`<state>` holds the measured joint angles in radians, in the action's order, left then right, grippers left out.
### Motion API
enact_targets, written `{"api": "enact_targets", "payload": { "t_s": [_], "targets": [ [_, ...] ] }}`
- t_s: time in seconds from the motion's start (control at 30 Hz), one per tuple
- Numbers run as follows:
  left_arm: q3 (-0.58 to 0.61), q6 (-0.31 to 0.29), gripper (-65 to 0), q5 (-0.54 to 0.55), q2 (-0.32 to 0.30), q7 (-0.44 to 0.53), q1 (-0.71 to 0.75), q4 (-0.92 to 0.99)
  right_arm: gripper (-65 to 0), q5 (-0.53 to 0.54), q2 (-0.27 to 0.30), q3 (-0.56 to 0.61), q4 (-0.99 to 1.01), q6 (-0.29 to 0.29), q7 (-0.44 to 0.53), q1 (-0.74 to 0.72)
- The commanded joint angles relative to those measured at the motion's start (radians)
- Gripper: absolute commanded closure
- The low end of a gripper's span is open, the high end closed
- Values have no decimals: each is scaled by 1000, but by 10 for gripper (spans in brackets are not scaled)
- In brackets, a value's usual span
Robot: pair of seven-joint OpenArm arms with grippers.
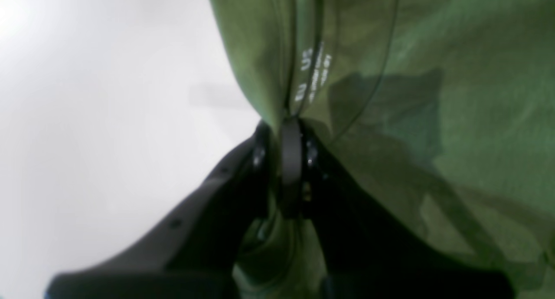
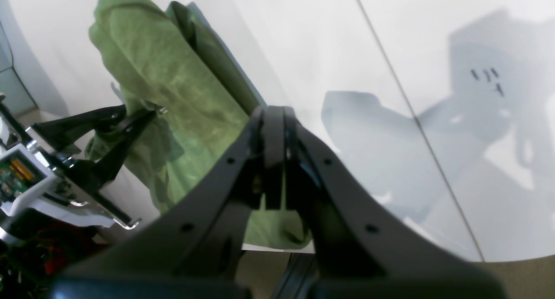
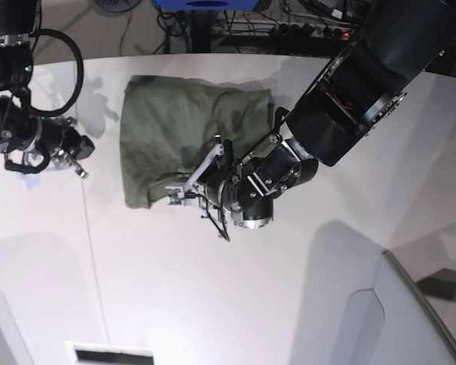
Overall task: Layout the t-shirt on the table in an organized manner, then fold the t-shirt properly
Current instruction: 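Pull the collar edge with the left gripper to square the fold, then release the shirt and lift both grippers away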
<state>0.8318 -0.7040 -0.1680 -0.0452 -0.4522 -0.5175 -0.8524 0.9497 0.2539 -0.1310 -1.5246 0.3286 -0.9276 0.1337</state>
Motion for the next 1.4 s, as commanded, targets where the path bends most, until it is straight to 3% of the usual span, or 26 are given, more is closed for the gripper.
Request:
{"api": "enact_targets", "payload": {
  "t_s": [0.0,0.2,0.23,0.33,0.43,0.5,0.57,0.7,0.9,0.97,1.0,1.03,1.1,1.27,1.37],
  "targets": [
    [-6,6,0,3,3,0,-23,-11,-2,12,12,-2,-15,-7,3,-12],
    [-7,6,0,0,3,-1,-34,-12,-2,12,12,-2,-18,-7,2,-12],
    [-7,6,-31,-2,3,-1,-36,-15,-2,12,12,-2,-18,-7,2,-12],
    [-6,6,-329,5,3,-1,-62,-14,-2,12,12,0,-18,-7,2,-12],
    [-9,6,-535,5,3,-1,-72,-17,-2,12,11,0,-18,-7,2,-12],
    [-9,6,-604,5,3,-1,-100,-18,-2,12,11,0,-18,-7,2,-12],
    [-9,6,-622,5,3,-1,-122,-18,-2,12,9,0,-18,-7,2,-12],
    [-10,6,-617,6,3,-17,-172,-51,-2,12,8,0,-18,-7,-1,-13],
    [-64,6,-596,14,-37,-224,-142,-339,-2,12,9,47,-75,-7,-3,-6],
    [-107,6,-489,41,-68,-291,-72,-488,-2,12,12,113,-155,-7,0,13],
    [-125,6,-403,55,-88,-319,-42,-554,-2,12,12,141,-192,-7,0,17],
    [-141,6,-290,69,-106,-348,-3,-624,-2,12,12,167,-225,-7,-1,25],
    [-184,6,0,97,-144,-391,116,-766,-2,12,12,216,-274,-7,-1,40],
    [-288,6,0,98,-203,-392,408,-945,-2,10,12,322,-281,-7,2,68],
    [-348,6,0,101,-206,-392,526,-974,-2,9,9,377,-274,-7,5,71]
  ]
}}
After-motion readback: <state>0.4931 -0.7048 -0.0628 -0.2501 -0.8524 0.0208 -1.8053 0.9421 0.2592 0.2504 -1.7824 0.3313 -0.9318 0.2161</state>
